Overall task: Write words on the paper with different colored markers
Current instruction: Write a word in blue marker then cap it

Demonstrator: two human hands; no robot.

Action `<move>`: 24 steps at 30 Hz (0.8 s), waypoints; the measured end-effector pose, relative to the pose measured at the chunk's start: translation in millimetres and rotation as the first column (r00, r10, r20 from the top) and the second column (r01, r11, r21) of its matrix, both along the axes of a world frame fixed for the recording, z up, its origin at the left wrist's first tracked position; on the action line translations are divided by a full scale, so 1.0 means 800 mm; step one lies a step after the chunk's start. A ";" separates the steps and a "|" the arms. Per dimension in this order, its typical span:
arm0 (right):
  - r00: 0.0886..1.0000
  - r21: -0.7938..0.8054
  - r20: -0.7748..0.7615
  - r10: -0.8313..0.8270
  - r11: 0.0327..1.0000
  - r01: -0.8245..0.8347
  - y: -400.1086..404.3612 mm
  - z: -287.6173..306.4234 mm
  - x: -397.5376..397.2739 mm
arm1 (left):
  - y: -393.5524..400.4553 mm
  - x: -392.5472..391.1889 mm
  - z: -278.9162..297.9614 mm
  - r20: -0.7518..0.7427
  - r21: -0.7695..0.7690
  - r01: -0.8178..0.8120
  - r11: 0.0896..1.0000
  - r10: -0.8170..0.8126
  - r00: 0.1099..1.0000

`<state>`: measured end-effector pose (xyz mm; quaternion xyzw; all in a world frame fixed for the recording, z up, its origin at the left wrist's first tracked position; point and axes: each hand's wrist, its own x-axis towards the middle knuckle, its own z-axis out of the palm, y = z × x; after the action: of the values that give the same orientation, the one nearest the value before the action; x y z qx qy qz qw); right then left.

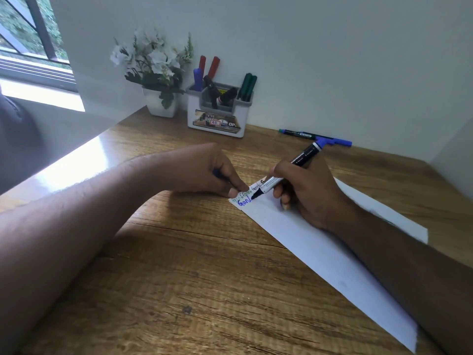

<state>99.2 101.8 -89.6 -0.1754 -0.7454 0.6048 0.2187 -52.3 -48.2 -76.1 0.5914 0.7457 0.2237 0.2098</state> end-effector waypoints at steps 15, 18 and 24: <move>0.999 0.034 -0.028 -0.044 0.998 0.045 0.001 -0.003 0.001 | 0.000 0.000 -0.001 0.025 0.013 0.001 1.000 -0.002 1.000; 0.999 0.043 -0.024 -0.024 0.999 0.025 0.001 -0.003 0.001 | -0.001 0.000 0.001 0.017 0.007 0.008 1.000 -0.008 1.000; 1.000 0.035 -0.019 -0.013 0.999 0.014 -0.002 -0.002 0.001 | -0.004 0.004 0.005 0.011 -0.015 0.009 1.000 -0.009 1.000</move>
<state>99.9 100.3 -91.0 -0.1708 -0.7526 0.5917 0.2330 -48.8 -51.2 -72.2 0.5920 0.7435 0.2202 0.2195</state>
